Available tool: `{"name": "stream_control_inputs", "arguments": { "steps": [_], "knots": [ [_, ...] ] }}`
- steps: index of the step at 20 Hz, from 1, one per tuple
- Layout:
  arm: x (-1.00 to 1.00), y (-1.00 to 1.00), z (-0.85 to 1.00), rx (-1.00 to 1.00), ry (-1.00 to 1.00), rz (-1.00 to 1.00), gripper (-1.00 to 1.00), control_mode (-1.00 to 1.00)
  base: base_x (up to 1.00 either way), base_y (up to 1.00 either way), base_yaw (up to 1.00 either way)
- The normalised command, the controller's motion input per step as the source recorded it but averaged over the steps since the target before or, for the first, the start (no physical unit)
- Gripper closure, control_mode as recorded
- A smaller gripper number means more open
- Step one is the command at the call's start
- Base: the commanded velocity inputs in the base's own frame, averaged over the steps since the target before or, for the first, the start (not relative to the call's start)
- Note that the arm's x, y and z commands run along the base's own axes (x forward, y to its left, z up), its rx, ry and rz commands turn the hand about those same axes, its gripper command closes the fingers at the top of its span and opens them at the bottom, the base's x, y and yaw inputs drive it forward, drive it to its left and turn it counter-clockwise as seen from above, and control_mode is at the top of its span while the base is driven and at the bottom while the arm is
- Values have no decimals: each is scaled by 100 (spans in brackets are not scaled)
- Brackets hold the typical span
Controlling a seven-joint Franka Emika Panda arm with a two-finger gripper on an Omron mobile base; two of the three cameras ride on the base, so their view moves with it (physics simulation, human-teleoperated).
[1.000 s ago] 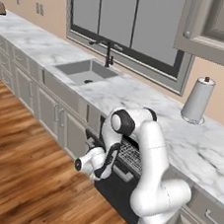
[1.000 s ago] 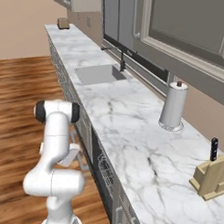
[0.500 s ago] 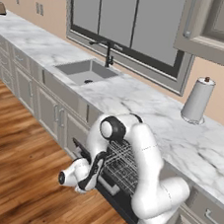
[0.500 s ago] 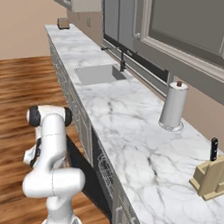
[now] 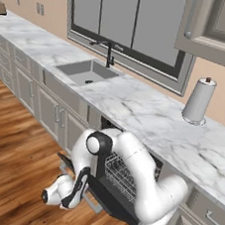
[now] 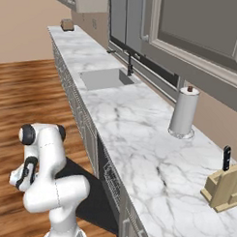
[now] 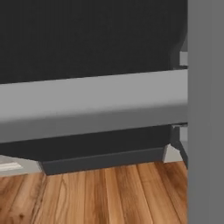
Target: Open the dishwasher door and pull out the top rack.
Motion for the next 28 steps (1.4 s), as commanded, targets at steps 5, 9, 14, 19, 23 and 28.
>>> {"name": "stream_control_inputs", "arguments": {
  "steps": [5, 9, 14, 19, 23, 28],
  "knots": [
    [0, 38, -74, 0, 1, 0, 100, -100, 0, 0, 0],
    [-2, 35, -53, 0, 1, 0, 100, -100, 0, 0, 0],
    [-45, 31, 26, 8, 1, 2, -100, -100, 0, 0, 0],
    [-57, 11, 73, 27, 13, 9, -100, -100, 0, 0, 0],
    [-49, 3, 92, 21, 3, 10, -100, -100, 0, 0, 0],
    [-28, -7, 100, 15, 0, 4, -100, -100, 0, 0, 0]
  ]
}}
